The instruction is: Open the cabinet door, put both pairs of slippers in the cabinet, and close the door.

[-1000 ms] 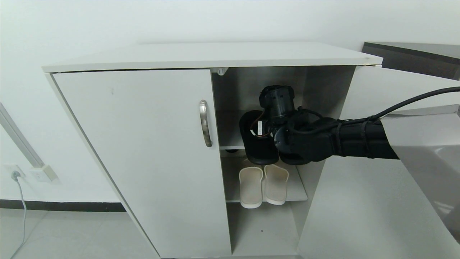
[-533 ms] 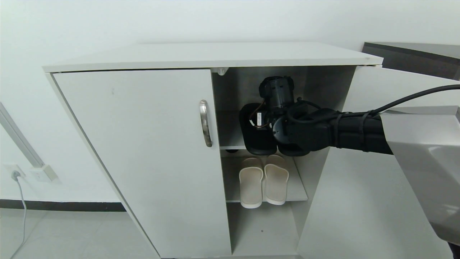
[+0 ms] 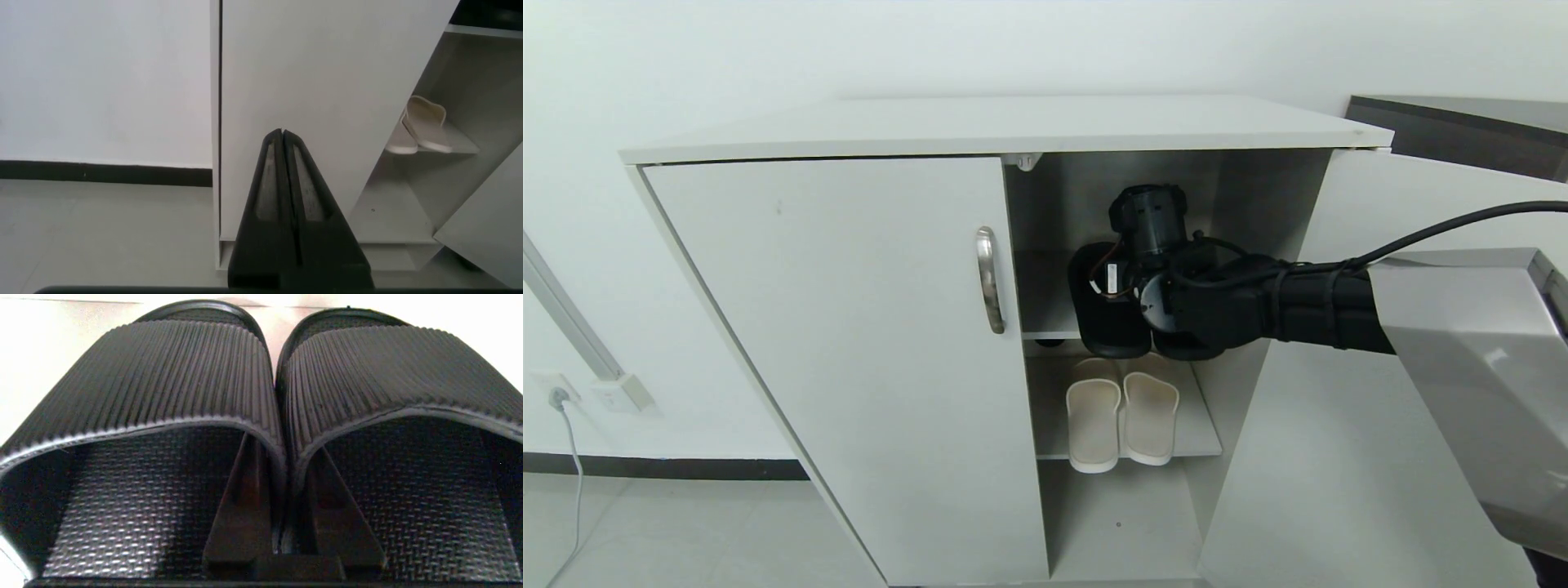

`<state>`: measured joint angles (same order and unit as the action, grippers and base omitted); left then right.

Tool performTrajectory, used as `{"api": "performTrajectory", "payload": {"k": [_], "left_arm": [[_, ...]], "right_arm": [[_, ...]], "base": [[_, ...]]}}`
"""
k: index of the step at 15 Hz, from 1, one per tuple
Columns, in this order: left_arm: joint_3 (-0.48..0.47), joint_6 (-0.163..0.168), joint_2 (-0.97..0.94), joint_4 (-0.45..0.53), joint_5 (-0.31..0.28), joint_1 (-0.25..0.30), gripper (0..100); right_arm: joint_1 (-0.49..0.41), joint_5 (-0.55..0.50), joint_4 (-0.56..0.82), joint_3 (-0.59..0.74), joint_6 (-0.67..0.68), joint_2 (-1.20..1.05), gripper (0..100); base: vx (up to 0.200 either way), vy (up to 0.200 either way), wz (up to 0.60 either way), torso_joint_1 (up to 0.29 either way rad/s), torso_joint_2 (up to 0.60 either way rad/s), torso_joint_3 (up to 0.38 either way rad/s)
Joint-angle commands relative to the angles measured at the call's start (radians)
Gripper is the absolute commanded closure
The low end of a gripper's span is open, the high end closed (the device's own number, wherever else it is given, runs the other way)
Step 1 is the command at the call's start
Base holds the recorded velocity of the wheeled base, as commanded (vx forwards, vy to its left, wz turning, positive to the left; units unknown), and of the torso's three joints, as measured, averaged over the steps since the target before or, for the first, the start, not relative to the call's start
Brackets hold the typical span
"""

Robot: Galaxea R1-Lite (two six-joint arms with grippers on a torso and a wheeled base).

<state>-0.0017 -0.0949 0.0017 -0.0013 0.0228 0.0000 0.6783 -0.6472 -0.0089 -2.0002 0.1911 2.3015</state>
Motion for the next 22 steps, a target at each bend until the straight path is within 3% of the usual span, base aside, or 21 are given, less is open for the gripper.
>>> {"api": "performTrajectory", "payload": {"k": [1,7,8,18,22], "left_arm": [[0.000,0.000,0.000,0.000,0.000,0.000,100],[-0.001,0.000,0.000,0.000,0.002,0.000,100],[0.000,0.000,0.000,0.000,0.002,0.000,100],[0.000,0.000,0.000,0.000,0.002,0.000,100],[0.000,0.000,0.000,0.000,0.002,0.000,100]], "right_arm": [[0.001,0.000,0.003,0.000,0.001,0.001,100],[0.003,0.000,0.007,0.000,0.008,-0.001,100],[0.003,0.000,0.009,0.001,0.008,-0.001,0],[0.041,-0.008,0.014,0.205,0.014,-0.175,0],[0.101,-0.011,-0.025,0.399,0.059,-0.332,0]], "base": [[0.000,0.000,0.00,0.000,0.00,0.000],[0.000,0.000,0.00,0.000,0.00,0.000],[0.000,0.000,0.00,0.000,0.00,0.000],[0.000,0.000,0.00,0.000,0.00,0.000],[0.000,0.000,0.00,0.000,0.00,0.000]]}}
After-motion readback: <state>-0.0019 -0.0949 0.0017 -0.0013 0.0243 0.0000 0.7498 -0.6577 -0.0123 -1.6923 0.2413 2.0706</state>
